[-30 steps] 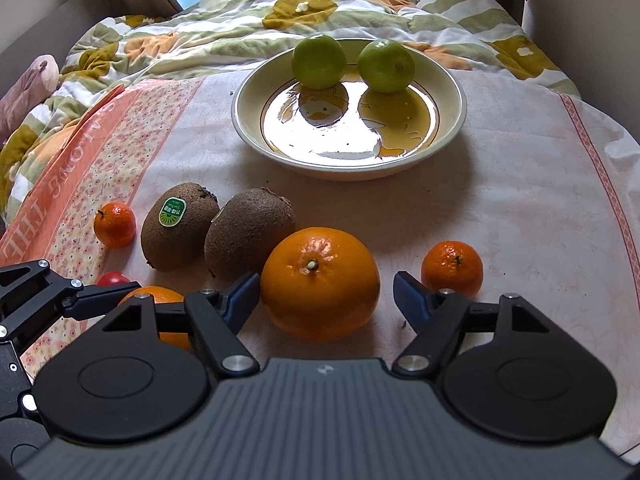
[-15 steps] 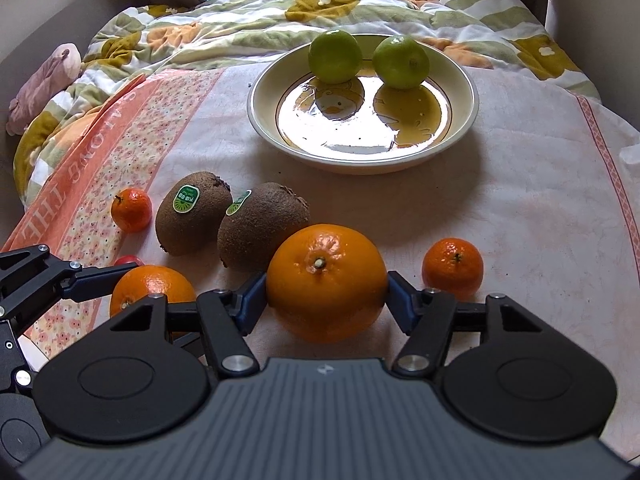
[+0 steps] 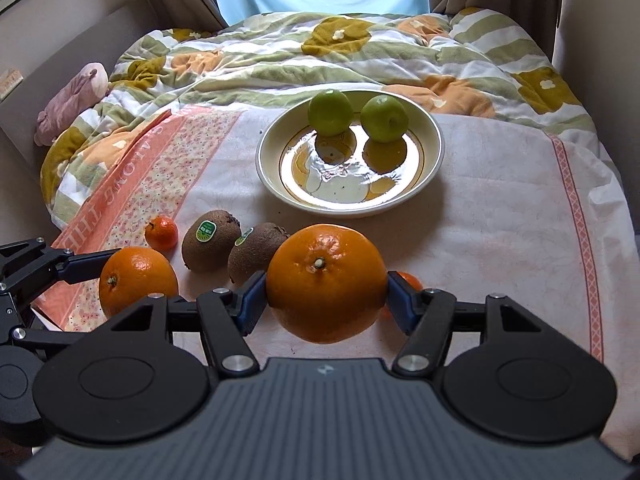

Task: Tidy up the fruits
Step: 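Carry the right tool's orange toward the bowl while the left tool drops its orange in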

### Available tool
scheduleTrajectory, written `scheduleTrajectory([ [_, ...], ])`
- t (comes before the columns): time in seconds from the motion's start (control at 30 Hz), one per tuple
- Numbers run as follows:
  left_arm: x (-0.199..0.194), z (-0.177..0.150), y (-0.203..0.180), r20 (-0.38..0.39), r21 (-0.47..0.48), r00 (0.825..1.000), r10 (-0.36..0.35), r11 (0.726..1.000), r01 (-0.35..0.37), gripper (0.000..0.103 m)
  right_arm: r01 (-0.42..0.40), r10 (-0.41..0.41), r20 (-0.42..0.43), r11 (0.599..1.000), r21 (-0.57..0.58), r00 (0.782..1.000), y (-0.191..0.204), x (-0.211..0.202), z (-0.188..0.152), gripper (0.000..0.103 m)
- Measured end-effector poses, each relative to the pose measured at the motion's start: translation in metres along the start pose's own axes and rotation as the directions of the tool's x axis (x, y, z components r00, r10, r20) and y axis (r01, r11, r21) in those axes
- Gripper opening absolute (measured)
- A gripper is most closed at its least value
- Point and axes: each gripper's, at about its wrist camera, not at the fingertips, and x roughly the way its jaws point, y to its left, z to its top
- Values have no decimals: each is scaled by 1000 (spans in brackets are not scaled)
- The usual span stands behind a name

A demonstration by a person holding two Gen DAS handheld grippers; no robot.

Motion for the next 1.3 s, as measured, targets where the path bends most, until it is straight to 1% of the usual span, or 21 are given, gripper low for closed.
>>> scheduleTrajectory([
  [0.17, -19, 19, 1, 36, -53, 999, 33, 998, -31, 64, -24, 24, 47, 1000, -16, 999, -13, -27, 16, 78],
  [0.27, -26, 33, -1, 65, -70, 996, 61, 996, -56, 64, -36, 37, 70, 999, -23, 997, -21, -37, 27, 78],
  [0.37, -27, 48, 4, 81, -101, 995, 53, 994, -45, 64, -40, 43, 91, 999, -35, 995, -26, -42, 37, 78],
  [0.47, -23, 62, 8, 98, -93, 993, 62, 994, -53, 64, -37, 40, 106, 999, -36, 994, -31, -42, 46, 78],
  [0.53, -17, 72, 13, 102, -96, 994, 44, 995, -34, 64, -31, 34, 113, 999, -28, 993, -34, -40, 52, 78],
  [0.6, -11, 81, 17, 107, -79, 994, 34, 997, -25, 64, -23, 25, 118, 1000, -19, 993, -36, -37, 58, 78],
  [0.67, -3, 90, 19, 111, -51, 993, 28, 998, -23, 64, -10, 10, 121, 1000, -6, 993, -38, -31, 64, 78],
  [0.73, 7, 99, 24, 110, -39, 994, 7, 999, -3, 64, 1, -2, 117, 1000, 15, 993, -39, -22, 69, 78],
  [1.0, 60, 132, 41, 76, 1, 995, -65, 998, 66, 64, 47, -53, 77, 996, 80, 996, -42, 18, 87, 78],
  [1.17, 102, 143, 45, 29, 40, 992, -123, 992, 122, 64, 79, -84, 47, 990, 114, 995, -45, 43, 95, 78],
  [1.3, 134, 145, 44, -25, 70, 985, -170, 983, 172, 64, 99, -105, 31, 984, 145, 994, -49, 62, 100, 78],
])
